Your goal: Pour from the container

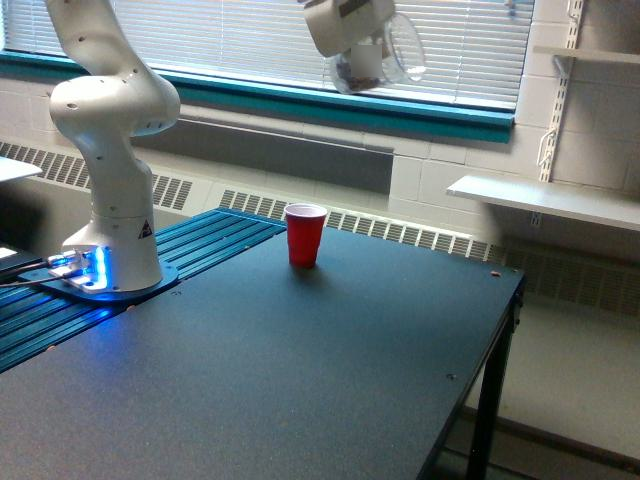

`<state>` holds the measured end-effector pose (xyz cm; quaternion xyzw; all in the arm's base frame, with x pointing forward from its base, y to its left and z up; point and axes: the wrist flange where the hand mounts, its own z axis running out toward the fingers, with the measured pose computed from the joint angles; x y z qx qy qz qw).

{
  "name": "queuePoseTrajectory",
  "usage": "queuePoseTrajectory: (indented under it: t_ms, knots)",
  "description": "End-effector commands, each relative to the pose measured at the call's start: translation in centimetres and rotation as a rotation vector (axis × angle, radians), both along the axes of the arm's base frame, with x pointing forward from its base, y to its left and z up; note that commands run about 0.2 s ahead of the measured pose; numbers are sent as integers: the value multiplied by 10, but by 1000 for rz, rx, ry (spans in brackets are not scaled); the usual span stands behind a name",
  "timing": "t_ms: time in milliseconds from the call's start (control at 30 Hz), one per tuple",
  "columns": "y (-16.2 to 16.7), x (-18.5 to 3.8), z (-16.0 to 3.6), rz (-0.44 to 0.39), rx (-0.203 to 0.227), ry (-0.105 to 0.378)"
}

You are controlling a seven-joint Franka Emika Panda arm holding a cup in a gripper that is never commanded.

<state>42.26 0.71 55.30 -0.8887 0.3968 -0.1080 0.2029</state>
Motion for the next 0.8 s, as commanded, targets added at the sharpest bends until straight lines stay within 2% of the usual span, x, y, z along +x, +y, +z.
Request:
queuePoseTrajectory:
  t_ms: [33,200,400,467,800]
  knots:
    - [21,-22,-6,109,9,76]
    - [31,-38,-10,187,27,131]
    - [45,-55,-17,295,25,178]
    - [49,-60,-20,323,41,196]
    - [68,-87,-37,489,27,291]
